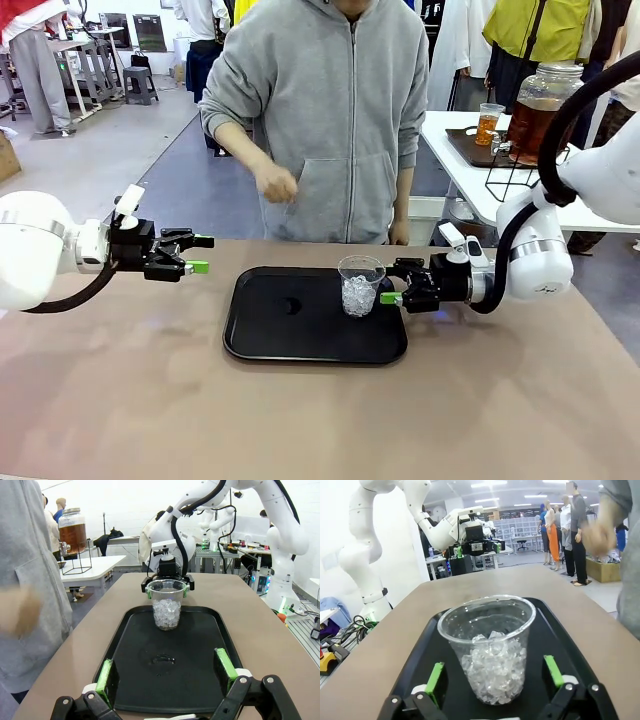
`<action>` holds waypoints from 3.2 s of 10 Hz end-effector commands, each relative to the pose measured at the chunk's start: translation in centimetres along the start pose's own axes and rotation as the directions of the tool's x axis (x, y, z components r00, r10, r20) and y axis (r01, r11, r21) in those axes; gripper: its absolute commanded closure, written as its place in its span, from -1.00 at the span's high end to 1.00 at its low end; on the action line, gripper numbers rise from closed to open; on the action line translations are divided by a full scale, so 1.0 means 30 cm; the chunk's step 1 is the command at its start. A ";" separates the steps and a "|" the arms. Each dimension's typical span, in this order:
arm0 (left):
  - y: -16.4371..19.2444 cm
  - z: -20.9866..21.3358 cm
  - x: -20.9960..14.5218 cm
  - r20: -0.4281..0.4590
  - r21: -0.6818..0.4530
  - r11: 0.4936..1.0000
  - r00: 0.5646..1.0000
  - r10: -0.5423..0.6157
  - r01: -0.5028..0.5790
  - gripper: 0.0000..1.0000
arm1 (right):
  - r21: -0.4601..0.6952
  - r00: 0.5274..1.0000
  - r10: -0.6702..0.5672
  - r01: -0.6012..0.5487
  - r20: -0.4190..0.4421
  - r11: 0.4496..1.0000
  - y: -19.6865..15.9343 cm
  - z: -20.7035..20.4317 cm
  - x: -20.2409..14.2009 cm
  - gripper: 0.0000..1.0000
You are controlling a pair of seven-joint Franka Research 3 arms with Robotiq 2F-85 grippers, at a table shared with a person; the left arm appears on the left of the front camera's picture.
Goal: Pour the drink into the iced cup.
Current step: Pick up the iced cup indicated by the human and present it to them.
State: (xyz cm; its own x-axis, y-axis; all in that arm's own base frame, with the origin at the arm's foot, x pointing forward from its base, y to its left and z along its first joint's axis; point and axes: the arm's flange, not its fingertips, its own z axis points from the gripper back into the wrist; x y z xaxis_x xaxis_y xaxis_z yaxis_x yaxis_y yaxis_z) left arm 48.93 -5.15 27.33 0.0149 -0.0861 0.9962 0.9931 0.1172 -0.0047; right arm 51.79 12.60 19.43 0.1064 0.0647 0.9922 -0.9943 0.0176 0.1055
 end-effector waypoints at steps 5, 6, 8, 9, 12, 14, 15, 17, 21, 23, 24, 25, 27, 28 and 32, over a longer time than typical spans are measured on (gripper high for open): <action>0.001 -0.002 0.006 -0.001 -0.001 1.000 1.000 0.002 -0.002 1.00 | -0.014 1.000 0.016 -0.016 -0.012 1.000 -0.042 -0.101 -0.005 1.00; 0.001 -0.002 0.006 -0.001 -0.001 1.000 1.000 0.002 -0.002 1.00 | -0.007 1.000 0.010 -0.010 -0.016 1.000 -0.044 -0.115 -0.006 1.00; 0.001 -0.002 0.006 -0.001 -0.001 1.000 1.000 0.002 -0.002 1.00 | 0.001 1.000 0.007 -0.007 -0.021 1.000 -0.046 -0.147 -0.010 1.00; 0.001 -0.002 0.006 -0.001 -0.001 1.000 1.000 0.002 -0.002 1.00 | -0.001 1.000 0.007 -0.007 -0.020 1.000 -0.047 -0.156 -0.010 1.00; 0.001 -0.002 0.006 -0.001 -0.001 1.000 1.000 0.002 -0.002 1.00 | -0.024 1.000 0.015 -0.015 -0.001 1.000 -0.056 -0.185 -0.009 1.00; 0.001 -0.002 0.006 -0.001 -0.001 1.000 1.000 0.002 -0.002 1.00 | -0.020 1.000 0.006 -0.006 0.003 1.000 -0.061 -0.195 -0.010 1.00; 0.001 -0.002 0.006 -0.001 -0.001 1.000 1.000 0.002 -0.002 1.00 | -0.007 1.000 -0.010 0.010 0.003 1.000 -0.060 -0.199 -0.013 1.00; 0.001 -0.002 0.006 -0.001 -0.001 1.000 1.000 0.002 -0.002 1.00 | 0.039 0.999 -0.043 0.043 0.001 0.998 -0.053 -0.203 -0.016 0.53; 0.001 -0.002 0.006 -0.001 -0.001 1.000 1.000 0.002 -0.002 1.00 | 0.093 0.998 -0.068 0.067 0.001 0.993 -0.037 -0.211 -0.011 0.53; 0.001 -0.002 0.006 -0.001 -0.001 1.000 1.000 0.002 -0.002 1.00 | 0.088 0.999 -0.037 0.037 0.000 0.995 -0.023 -0.199 0.033 0.53; 0.001 -0.002 0.006 -0.001 -0.001 1.000 1.000 0.002 -0.002 1.00 | 0.073 1.000 -0.005 0.005 0.002 0.997 -0.024 -0.190 0.074 0.53; 0.001 -0.002 0.006 -0.001 -0.001 1.000 1.000 0.002 -0.002 1.00 | 0.055 0.999 0.037 -0.037 -0.006 0.998 -0.030 -0.183 0.123 0.53; 0.001 -0.002 0.006 -0.001 -0.001 1.000 1.000 0.002 -0.002 1.00 | 0.036 0.996 0.087 -0.086 -0.018 0.996 -0.044 -0.185 0.226 0.53; 0.001 -0.002 0.006 -0.001 -0.001 1.000 1.000 0.002 -0.002 1.00 | 0.036 0.996 0.092 -0.091 -0.020 0.995 -0.053 -0.188 0.276 0.53; 0.001 -0.002 0.006 -0.001 -0.001 1.000 1.000 0.002 -0.002 1.00 | 0.073 0.998 0.062 -0.062 0.002 0.995 -0.089 -0.198 0.435 0.53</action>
State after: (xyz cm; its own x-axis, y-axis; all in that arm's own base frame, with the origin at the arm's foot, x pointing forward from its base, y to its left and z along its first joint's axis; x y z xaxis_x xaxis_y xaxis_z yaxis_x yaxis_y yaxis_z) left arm 48.93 -5.15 27.33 0.0150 -0.0861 0.9962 0.9931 0.1172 -0.0048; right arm 55.30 18.77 30.79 0.0185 0.0600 0.9980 -0.9991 -0.0370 0.0207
